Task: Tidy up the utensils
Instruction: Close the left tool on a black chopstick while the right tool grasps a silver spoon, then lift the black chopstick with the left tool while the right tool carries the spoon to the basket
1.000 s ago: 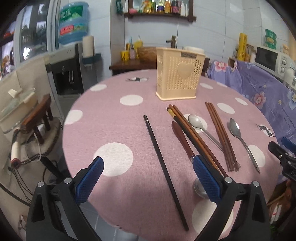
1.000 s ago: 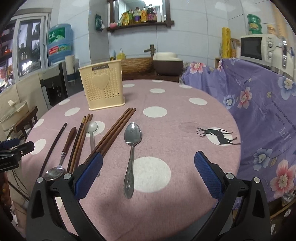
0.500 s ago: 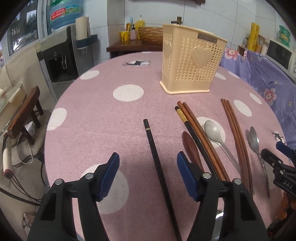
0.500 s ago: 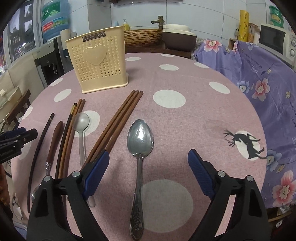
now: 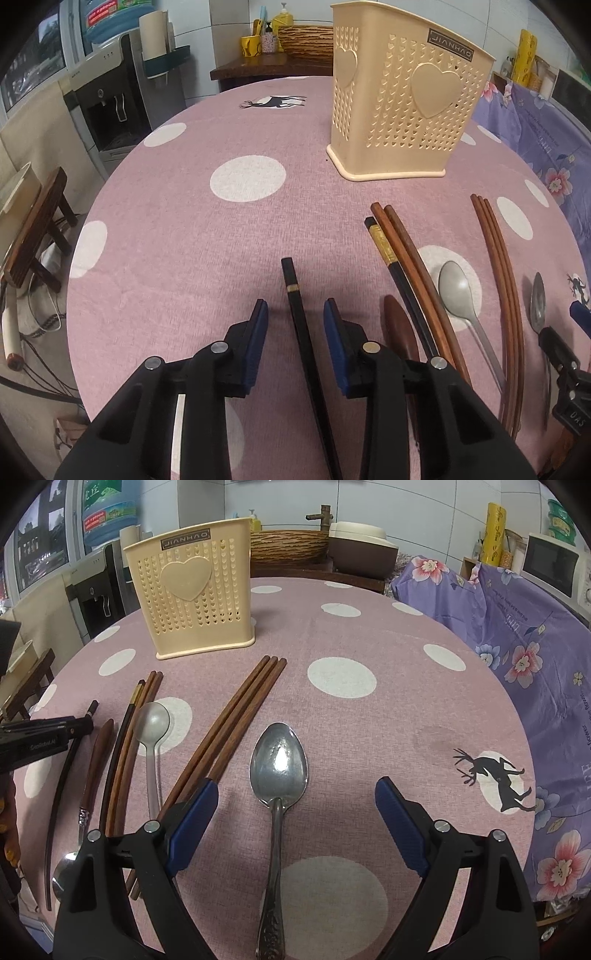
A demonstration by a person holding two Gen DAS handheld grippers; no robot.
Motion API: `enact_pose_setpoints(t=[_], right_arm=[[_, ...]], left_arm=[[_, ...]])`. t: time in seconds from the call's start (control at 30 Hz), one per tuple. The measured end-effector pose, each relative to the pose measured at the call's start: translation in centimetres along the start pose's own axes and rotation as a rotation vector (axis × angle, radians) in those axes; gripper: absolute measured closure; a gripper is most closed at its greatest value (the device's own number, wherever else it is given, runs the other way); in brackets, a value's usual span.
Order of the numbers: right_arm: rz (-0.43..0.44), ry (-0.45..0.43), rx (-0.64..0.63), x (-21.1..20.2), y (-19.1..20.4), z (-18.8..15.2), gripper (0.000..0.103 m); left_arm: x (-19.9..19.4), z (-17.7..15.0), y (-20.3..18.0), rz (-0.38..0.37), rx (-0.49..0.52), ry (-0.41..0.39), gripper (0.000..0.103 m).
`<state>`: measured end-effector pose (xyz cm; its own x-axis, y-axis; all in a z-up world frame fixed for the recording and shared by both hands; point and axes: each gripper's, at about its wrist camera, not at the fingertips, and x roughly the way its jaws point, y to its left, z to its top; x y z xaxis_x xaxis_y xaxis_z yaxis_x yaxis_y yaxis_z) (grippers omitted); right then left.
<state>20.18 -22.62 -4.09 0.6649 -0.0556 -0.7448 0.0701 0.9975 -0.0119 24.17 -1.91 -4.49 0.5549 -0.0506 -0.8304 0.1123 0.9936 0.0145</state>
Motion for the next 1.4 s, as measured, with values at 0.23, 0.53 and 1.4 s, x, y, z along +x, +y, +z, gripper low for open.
enact_pose_setpoints(t=[0.23, 0.53, 1.4], right_arm=[[0.01, 0.072, 0.016, 2.2, -0.2, 0.6, 0.026], [0.031, 0.097, 0.005, 2.9, 0.3, 1.9, 0.05], [0.119, -0.025, 0.057, -1.2, -1.7, 4.4, 0.065]], left_arm=[[0.2, 0.5, 0.4, -0.005, -0.003, 0.002, 0.081], [0.7, 0.8, -0.2, 0.002, 0.019, 0.0, 0.085], [-2.9, 2.3, 0.6, -0.087, -0.034, -0.117, 0.094]])
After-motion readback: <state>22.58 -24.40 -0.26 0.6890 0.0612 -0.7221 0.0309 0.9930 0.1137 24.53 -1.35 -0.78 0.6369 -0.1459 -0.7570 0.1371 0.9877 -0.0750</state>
